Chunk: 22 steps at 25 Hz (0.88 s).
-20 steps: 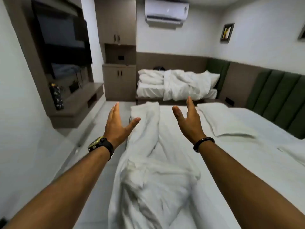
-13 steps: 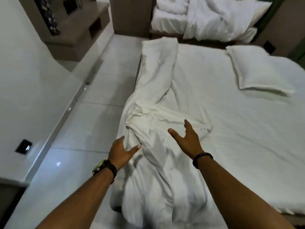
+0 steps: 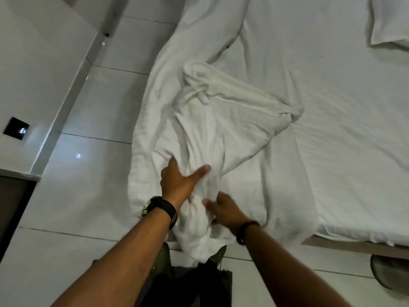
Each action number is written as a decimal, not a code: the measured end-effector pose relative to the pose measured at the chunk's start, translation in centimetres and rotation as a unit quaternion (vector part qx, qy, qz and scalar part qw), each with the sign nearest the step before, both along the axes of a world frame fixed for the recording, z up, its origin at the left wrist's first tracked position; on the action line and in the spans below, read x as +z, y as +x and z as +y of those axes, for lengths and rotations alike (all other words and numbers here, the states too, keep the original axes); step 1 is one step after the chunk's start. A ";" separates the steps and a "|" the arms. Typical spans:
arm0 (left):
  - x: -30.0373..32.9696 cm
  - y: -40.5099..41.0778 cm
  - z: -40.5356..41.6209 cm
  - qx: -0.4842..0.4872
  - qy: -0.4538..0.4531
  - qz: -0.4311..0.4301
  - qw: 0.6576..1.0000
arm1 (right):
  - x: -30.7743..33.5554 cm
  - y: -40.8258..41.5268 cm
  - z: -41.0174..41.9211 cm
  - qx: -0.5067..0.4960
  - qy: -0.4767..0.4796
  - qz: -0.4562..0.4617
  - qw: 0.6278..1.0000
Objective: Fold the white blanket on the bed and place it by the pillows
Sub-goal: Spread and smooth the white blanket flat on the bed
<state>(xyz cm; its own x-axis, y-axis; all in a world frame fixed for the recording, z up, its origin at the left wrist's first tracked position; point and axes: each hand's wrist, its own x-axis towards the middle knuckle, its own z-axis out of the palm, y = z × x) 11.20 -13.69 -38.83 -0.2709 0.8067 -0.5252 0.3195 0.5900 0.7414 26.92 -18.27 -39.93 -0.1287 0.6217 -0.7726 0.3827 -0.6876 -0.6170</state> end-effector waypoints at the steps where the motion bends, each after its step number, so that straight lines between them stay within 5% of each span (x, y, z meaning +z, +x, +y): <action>1: -0.3 0.5 -0.9 -0.082 -0.007 0.079 0.993 | -0.3 0.1 -3.6 0.018 -0.039 0.025 0.999; 4: -1.6 1.7 -4.5 -0.272 0.122 0.293 0.909 | -0.3 1.6 -7.3 0.000 -0.019 -0.005 1.000; 7: -2.5 1.3 -6.6 -0.319 0.248 0.288 0.868 | 2.1 3.7 -0.9 -0.242 0.075 -0.088 0.963; 11: -2.7 1.8 -9.6 -0.273 0.064 0.161 0.946 | 5.8 1.2 8.5 -0.113 0.139 -0.082 0.980; 14: -3.8 0.9 -11.2 -0.259 0.050 0.140 0.954 | 4.6 -2.0 10.2 0.051 0.168 -0.188 0.966; 18: -3.2 -0.6 -9.5 -0.209 0.027 0.046 0.976 | 3.3 3.2 5.8 -0.058 0.224 -0.308 0.923; 20: -3.4 -2.5 -8.8 -0.182 0.060 0.050 0.980 | 2.4 9.2 -0.5 -0.056 0.155 -0.390 0.906; 22: -4.3 -5.4 -8.1 -0.127 0.072 0.152 0.978 | 1.5 13.6 -8.7 -0.013 0.019 -0.422 0.906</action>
<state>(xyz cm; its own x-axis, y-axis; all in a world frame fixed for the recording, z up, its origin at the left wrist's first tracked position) 5.81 -21.80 -43.08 -0.1787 0.9275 -0.3284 0.6606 0.3604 0.6586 40.48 -26.92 -38.45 0.5136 0.6439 -0.5670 0.7136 -0.6876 -0.1345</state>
